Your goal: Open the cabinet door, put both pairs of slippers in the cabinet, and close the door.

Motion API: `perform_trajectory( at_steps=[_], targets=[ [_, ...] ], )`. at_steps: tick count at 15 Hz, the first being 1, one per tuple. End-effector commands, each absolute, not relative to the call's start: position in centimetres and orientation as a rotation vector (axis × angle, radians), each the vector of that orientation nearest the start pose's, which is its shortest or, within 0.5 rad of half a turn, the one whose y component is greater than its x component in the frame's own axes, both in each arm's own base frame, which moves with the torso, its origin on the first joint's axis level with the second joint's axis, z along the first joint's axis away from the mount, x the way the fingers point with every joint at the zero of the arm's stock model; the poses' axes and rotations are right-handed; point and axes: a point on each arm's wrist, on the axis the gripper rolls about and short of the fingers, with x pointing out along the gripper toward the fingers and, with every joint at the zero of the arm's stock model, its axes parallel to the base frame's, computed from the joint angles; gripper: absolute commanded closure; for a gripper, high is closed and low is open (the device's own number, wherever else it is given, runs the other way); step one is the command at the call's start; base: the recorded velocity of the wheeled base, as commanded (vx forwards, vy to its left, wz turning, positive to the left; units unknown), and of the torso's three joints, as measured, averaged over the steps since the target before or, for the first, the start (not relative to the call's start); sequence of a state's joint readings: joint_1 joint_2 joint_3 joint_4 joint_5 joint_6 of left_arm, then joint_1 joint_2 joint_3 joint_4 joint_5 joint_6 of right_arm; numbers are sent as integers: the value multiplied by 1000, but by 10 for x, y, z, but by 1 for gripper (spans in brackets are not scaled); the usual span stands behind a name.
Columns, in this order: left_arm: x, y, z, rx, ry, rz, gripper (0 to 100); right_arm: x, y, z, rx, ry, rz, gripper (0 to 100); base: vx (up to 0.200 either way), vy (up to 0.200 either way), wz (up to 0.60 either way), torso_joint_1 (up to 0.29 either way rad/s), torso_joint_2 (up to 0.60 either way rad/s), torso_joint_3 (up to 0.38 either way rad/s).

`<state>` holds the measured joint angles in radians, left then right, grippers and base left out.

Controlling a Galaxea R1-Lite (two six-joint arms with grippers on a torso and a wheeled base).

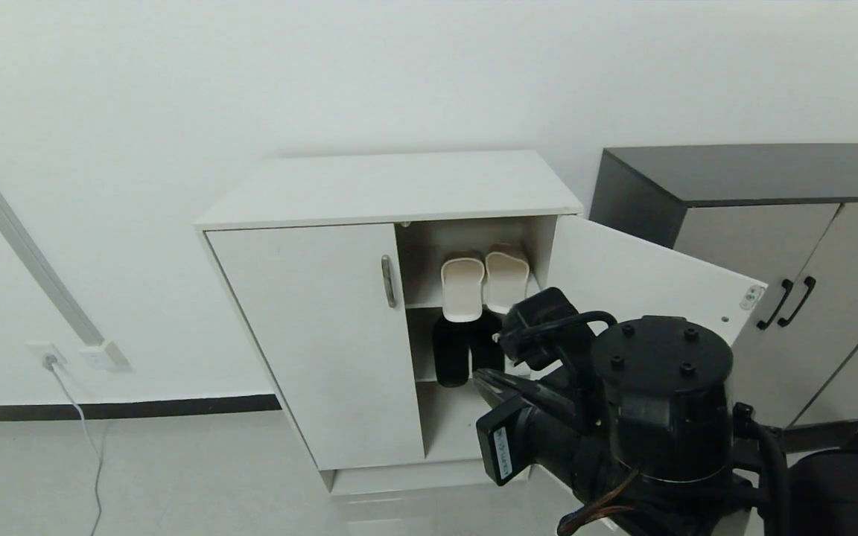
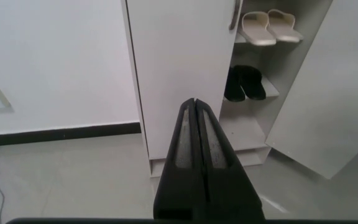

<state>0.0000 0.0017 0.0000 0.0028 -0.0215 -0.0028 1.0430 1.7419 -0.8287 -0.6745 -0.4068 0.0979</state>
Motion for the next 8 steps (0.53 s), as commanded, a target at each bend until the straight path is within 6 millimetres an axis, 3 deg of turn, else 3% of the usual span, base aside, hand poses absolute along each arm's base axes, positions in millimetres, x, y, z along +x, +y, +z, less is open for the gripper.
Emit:
perform_trajectory(
  at_steps=[1, 8],
  targets=[
    [-23, 0, 75, -3, 5, -21, 100, 167, 268, 179, -67, 213, 623, 100, 0, 0, 0, 188, -505, -310],
    [-23, 0, 75, -3, 5, -21, 100, 167, 268, 179, -67, 213, 623, 100, 0, 0, 0, 216, -533, -314]
  ],
)
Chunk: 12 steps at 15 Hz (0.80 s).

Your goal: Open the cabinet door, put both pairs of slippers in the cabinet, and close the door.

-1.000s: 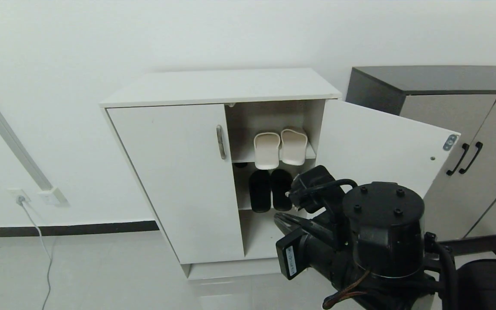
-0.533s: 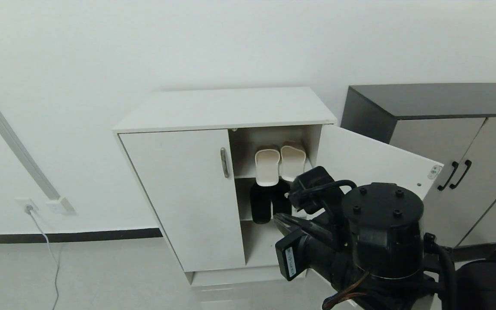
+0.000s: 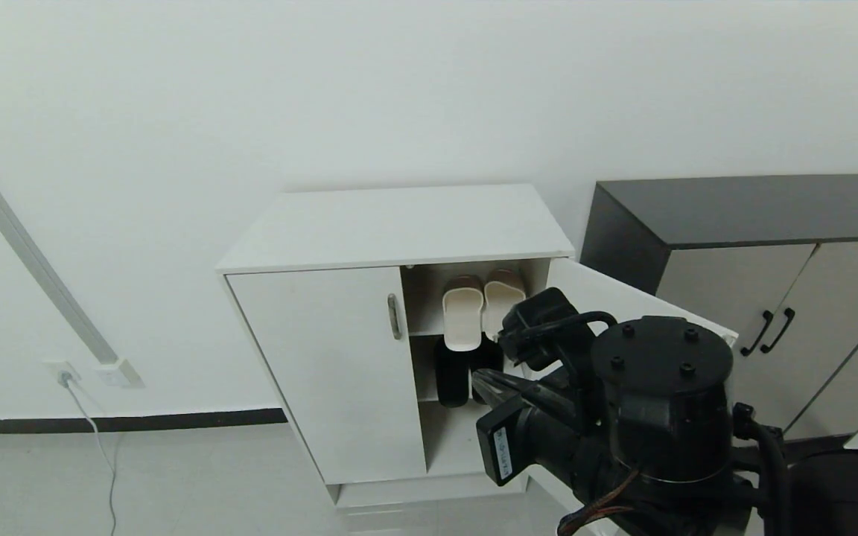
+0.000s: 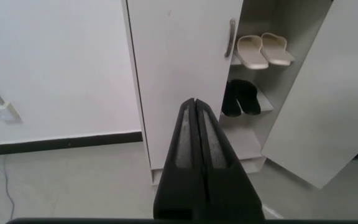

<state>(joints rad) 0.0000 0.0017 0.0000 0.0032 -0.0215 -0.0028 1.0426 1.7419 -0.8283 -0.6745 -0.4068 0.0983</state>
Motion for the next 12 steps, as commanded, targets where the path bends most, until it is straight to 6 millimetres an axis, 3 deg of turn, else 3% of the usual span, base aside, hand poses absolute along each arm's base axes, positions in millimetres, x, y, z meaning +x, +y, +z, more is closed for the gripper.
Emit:
perform_trajectory(
  at_steps=[1, 7, 12],
  targets=[
    [-23, 0, 75, -3, 5, -21, 100, 167, 268, 179, -67, 213, 623, 100, 0, 0, 0, 256, -574, -330],
    [-23, 0, 75, -3, 5, -21, 100, 168, 267, 178, -68, 216, 620, 100, 0, 0, 0, 251, -570, -319],
    [-23, 0, 75, -3, 5, -21, 100, 171, 264, 179, -64, 212, 610, 100, 0, 0, 0, 156, -342, -184]
  ],
)
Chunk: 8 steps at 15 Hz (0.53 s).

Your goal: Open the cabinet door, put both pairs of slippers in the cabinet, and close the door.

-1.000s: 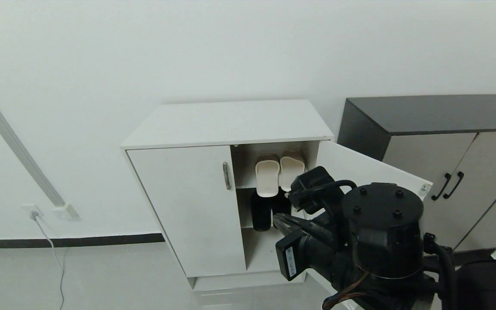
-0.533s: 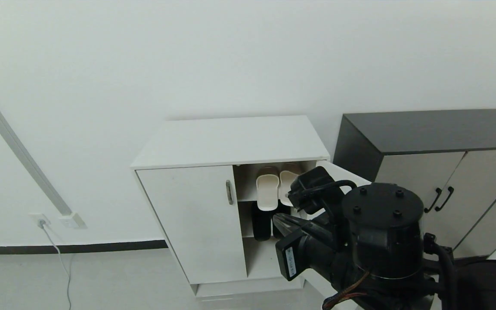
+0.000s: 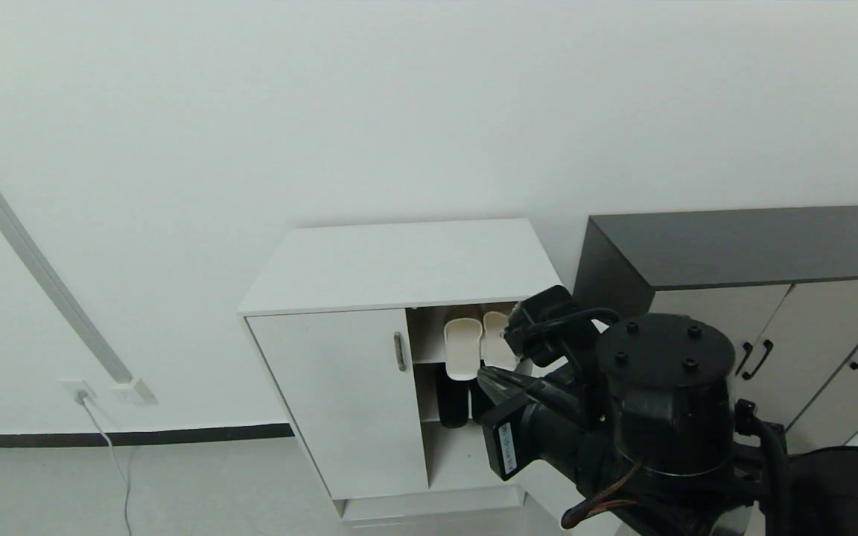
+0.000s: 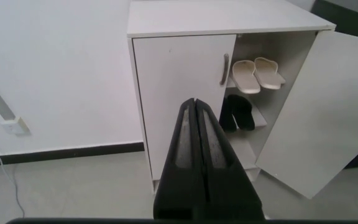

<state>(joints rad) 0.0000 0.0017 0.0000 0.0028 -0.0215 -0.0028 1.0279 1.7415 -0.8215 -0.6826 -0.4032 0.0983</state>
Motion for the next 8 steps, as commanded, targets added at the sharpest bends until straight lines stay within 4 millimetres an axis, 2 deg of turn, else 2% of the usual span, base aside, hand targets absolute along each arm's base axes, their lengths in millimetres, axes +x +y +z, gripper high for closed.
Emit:
perform_trajectory(
  at_steps=[1, 5, 8],
  targets=[
    [-23, 0, 75, -3, 5, -21, 100, 170, 264, 178, -65, 214, 609, 100, 0, 0, 0, 0, 0, 0],
    [-23, 0, 75, -3, 5, -21, 100, 170, 264, 176, -72, 220, 611, 100, 0, 0, 0, 0, 0, 0],
    [-23, 0, 75, -3, 5, -21, 100, 171, 263, 176, -76, 219, 606, 100, 0, 0, -600, -2, -6, 1]
  ],
)
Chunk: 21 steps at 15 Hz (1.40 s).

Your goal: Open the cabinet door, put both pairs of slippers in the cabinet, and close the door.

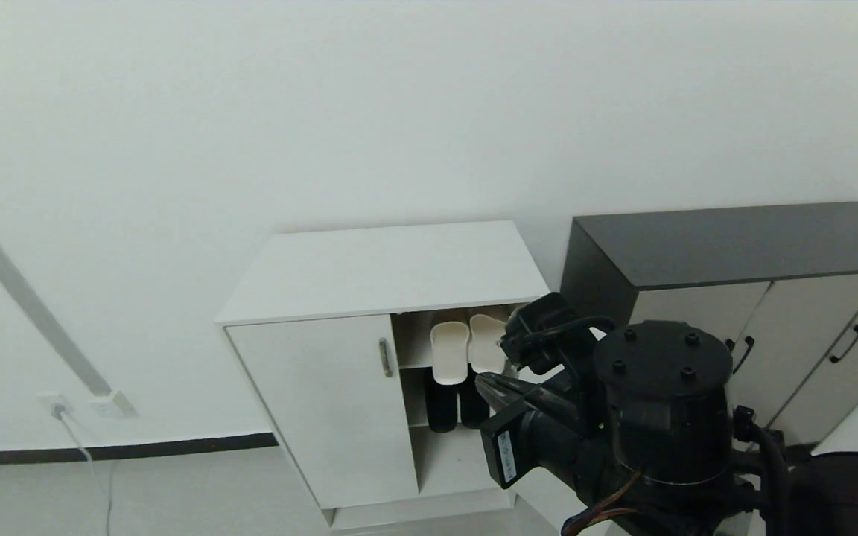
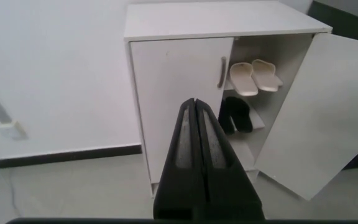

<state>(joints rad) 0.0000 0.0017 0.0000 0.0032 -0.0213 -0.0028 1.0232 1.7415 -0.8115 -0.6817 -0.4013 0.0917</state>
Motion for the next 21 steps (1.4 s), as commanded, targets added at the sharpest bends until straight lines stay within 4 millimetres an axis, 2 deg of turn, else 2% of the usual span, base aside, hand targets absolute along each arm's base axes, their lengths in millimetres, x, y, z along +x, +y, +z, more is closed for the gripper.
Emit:
perform_trajectory(
  at_steps=[1, 3, 11, 16, 20, 21],
  targets=[
    [-23, 0, 75, -3, 3, -21, 100, 173, 262, 176, -76, 220, 600, 100, 0, 0, -600, 17, 2, 2],
    [-23, 0, 75, -5, 5, -21, 100, 178, 261, 175, -75, 221, 583, 100, 0, 0, -600, 15, 0, -2],
    [-23, 0, 75, -5, 3, -20, 100, 182, 259, 172, -88, 226, 570, 100, 0, 0, 0, 0, 0, 0],
    [-23, 0, 75, -5, 5, -20, 100, 187, 256, 171, -88, 229, 552, 100, -160, 0, 0, 5, 4, 2],
    [-23, 0, 75, -5, 3, -20, 100, 217, 239, 168, -102, 213, 447, 100, 0, 0, 0, 0, 0, 0],
    [-23, 0, 75, -5, 3, -20, 100, 240, 229, 167, -102, 213, 377, 100, 0, 0, 0, 0, 0, 0]
  ],
)
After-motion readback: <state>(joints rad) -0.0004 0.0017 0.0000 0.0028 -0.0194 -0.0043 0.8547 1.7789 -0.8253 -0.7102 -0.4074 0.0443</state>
